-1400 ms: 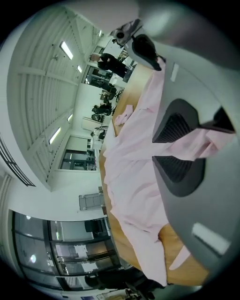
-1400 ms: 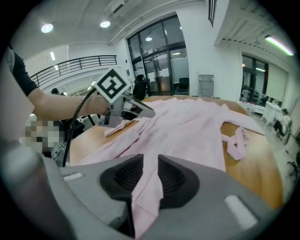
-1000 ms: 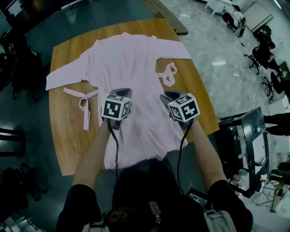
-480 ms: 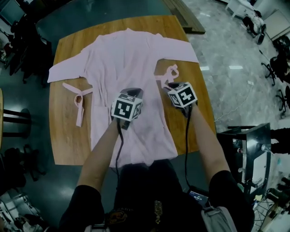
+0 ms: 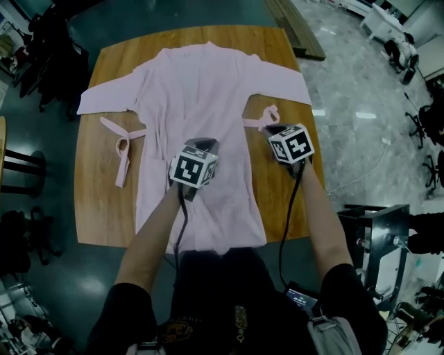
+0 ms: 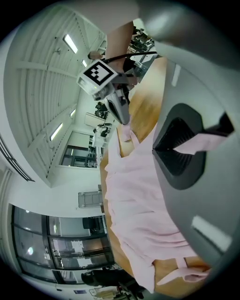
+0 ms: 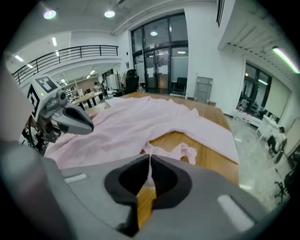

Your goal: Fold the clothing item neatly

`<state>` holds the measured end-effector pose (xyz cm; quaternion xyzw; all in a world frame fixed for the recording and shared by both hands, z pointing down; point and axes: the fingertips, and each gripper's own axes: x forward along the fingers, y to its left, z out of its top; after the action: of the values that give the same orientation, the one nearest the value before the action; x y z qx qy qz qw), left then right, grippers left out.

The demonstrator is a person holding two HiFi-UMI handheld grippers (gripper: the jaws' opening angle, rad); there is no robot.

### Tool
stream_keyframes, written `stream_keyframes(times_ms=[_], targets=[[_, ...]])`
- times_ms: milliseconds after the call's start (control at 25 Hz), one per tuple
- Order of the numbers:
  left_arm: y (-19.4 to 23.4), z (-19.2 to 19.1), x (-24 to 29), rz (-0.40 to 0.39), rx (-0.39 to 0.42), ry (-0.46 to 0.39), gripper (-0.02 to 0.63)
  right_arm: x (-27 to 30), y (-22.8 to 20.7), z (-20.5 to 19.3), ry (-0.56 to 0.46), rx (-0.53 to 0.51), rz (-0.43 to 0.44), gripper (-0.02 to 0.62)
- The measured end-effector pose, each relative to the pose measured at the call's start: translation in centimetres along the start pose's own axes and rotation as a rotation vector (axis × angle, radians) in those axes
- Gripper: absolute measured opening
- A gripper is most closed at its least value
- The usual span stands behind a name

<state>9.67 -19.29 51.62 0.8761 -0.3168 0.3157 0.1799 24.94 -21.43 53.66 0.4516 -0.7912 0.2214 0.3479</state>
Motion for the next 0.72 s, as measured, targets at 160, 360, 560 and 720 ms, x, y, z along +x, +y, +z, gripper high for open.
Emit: stream_keyframes(times_ms=[160,360,560,720], targets=[[0.8,0.5,-1.1,0.009,0.007,-0.025,0.008,-3.7,1.7,5.6,-0.135,-0.047,-0.011,0.011],[2.2,1.0,-3.9,0.022,0.012,-0.063,0.008,-6.8,6.5,12.0,-0.253,-0.129,0.006,0.011],[5.2,0.5,-7.9,0.06,-0.003,-0.105,0.008,-7.9,14.0,17.4,-0.339,-0.216,0.074,0.011],[8.0,-1.3,-11.1,0.106,-0.016,-0.107,0.008,-6.3,20.6,17.8,-0.323,-0.258,0.154,0.011]])
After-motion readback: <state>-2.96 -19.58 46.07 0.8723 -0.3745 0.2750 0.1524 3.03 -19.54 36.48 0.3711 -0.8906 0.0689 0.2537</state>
